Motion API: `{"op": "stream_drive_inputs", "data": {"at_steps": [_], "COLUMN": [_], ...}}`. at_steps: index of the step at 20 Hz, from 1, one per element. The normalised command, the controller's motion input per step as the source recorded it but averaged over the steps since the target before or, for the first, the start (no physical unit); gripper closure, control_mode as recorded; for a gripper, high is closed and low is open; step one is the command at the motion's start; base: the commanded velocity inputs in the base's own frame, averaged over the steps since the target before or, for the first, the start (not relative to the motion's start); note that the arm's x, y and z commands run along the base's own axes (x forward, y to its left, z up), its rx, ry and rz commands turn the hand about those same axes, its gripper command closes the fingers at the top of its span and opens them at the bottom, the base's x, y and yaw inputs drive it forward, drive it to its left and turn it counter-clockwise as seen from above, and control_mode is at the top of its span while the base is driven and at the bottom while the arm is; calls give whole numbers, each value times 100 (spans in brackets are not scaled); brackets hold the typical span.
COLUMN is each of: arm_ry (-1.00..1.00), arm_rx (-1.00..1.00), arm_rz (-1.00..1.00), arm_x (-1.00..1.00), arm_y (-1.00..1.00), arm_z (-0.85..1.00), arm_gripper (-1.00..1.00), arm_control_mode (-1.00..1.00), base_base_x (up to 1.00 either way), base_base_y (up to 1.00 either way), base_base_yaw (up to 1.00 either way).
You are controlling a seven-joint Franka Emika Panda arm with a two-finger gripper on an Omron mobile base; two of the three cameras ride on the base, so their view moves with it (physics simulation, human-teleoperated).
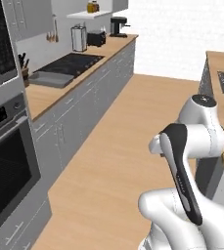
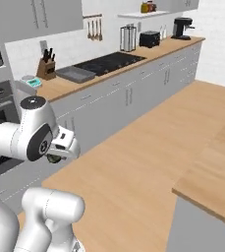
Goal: Place one cucumber and one steak in each tupperware on the nearby counter, to pack two identical lunches.
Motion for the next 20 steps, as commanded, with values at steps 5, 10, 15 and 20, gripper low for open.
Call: {"op": "stream_drive_inputs", "data": {"at_steps": [5,10,15,20], "arm_ry": [0,0,0,0], "arm_rx": [0,0,0,0], "arm_rz": [0,0,0,0], "arm_x": [0,0,0,0], "arm_y": [0,0,0,0], "arm_z": [0,0,0,0], "arm_gripper": [100,100,100,100], "arm_control_mode": [100,100,100,100], "base_base_x": [100,100,100,100], "base_base_y": [3,0,0,-7], "base_base_yaw": [36,38,37,35]}}
